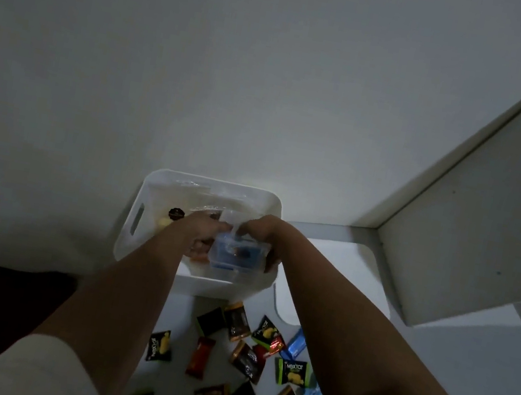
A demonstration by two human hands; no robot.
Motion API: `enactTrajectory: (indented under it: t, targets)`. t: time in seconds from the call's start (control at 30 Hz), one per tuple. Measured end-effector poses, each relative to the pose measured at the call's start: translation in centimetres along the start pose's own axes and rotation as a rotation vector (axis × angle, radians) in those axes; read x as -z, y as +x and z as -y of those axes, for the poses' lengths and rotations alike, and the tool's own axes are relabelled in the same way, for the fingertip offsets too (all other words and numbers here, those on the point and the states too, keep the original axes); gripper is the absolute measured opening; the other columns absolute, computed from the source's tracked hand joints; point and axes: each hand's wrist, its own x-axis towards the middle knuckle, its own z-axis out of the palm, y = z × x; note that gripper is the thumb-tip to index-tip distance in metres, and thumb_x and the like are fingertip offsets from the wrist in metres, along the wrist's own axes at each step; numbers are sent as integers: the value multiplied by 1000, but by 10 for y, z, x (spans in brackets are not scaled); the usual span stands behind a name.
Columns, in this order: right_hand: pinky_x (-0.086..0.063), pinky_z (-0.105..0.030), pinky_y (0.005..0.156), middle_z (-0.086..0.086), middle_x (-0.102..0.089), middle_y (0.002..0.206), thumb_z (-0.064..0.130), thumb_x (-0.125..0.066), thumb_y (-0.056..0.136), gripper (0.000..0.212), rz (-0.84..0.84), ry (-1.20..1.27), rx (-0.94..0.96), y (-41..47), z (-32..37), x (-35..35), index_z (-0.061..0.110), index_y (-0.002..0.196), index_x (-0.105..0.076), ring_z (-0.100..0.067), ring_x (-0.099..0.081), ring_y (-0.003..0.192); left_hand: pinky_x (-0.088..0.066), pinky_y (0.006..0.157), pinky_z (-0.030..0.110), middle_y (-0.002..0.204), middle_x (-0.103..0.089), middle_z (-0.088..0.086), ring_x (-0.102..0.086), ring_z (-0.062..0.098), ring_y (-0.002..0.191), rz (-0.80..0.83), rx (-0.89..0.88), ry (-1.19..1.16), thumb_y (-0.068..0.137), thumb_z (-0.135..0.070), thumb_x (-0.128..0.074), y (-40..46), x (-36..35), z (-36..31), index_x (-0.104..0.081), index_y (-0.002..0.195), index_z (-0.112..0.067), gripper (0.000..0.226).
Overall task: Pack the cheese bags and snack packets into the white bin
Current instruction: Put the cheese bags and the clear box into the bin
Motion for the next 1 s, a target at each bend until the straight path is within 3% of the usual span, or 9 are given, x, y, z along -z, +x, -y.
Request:
enactTrajectory:
  t: [0.13, 0.23, 0.3, 0.37, 0.47, 0.57, 0.7, 0.83, 1.0]
  targets:
    - [-35, -45, 115, -19, -34, 157, 24, -61, 101, 65, 21, -217, 74, 3, 10, -5, 4, 154, -30, -38, -36, 144, -59, 72, 36, 88, -63, 12, -61, 21, 74, 78, 36, 22, 93, -35, -72, 24, -1, 18, -66, 108, -11, 29]
    - [-39, -47, 113, -17, -31, 159, 13, -76, 89, 86, -44, -217, 112, 20, 3, -16, 11, 156, -23, -38, -34, 145, -57, 64, 33, 99, -70, 19, -66, 26, 79, 115, 6, 38, 95, -26, -71, 34, -2, 29, -65, 106, -14, 18]
    - [-41, -49, 112, -16, -30, 158, 10, -84, 80, 107, -72, -152, 127, 36, -5, -27, 21, 159, -12, -40, -35, 144, -53, 53, 27, 86, -67, 15, -62, 22, 68, 106, -40, 64, 97, -16, -68, 37, -4, 33, -62, 98, -16, 6]
    - [-44, -49, 112, -16, -38, 154, 18, -90, 73, 122, -94, -216, 130, 53, -12, -38, 23, 160, -4, -39, -41, 141, -50, 42, 23, 79, -64, 13, -59, 20, 60, 85, -82, 65, 96, -6, -67, 44, -8, 37, -62, 97, -14, 9]
    - [-48, -54, 105, -16, -47, 147, 44, -93, 60, 130, -188, -435, 129, 82, -21, -56, 28, 157, -8, -40, -48, 133, -59, 57, 36, 88, -70, 20, -66, 29, 68, 107, -101, 87, 89, -7, -74, 58, -11, 45, -66, 105, -11, 19]
    - [-52, -57, 99, -18, -53, 137, 55, -90, 54, 125, -261, -525, 175, 104, -33, -64, 30, 151, -16, -41, -54, 125, -57, 56, 36, 81, -69, 12, -66, 23, 64, 92, -155, 172, 87, -10, -77, 71, -10, 51, -67, 93, -19, 15]
    - [-55, -52, 95, -17, -56, 129, 57, -90, 57, 116, -335, -612, 191, 81, -23, -60, 18, 147, -27, -38, -59, 118, -58, 81, 41, 83, -68, 3, -63, 22, 77, 1, -244, 346, 88, -30, -78, 70, -10, 45, -64, 79, -30, 16]
    - [-54, -36, 84, -9, -67, 114, 46, -81, 79, 59, -377, -668, 258, 62, -22, -52, 12, 123, -62, -27, -65, 105, -51, 67, 32, 74, -62, 0, -60, 19, 69, -105, -262, 512, 89, -48, -70, 62, -7, 40, -64, 92, -26, 23]
    - [-52, -34, 77, -5, -70, 106, 35, -69, 92, 28, -458, -397, 381, 30, -38, -37, 15, 112, -66, -19, -60, 84, -50, 82, 37, 95, -67, 1, -60, 22, 87, -305, -380, 533, 97, -47, -57, 28, -1, 36, -63, 97, -24, 24]
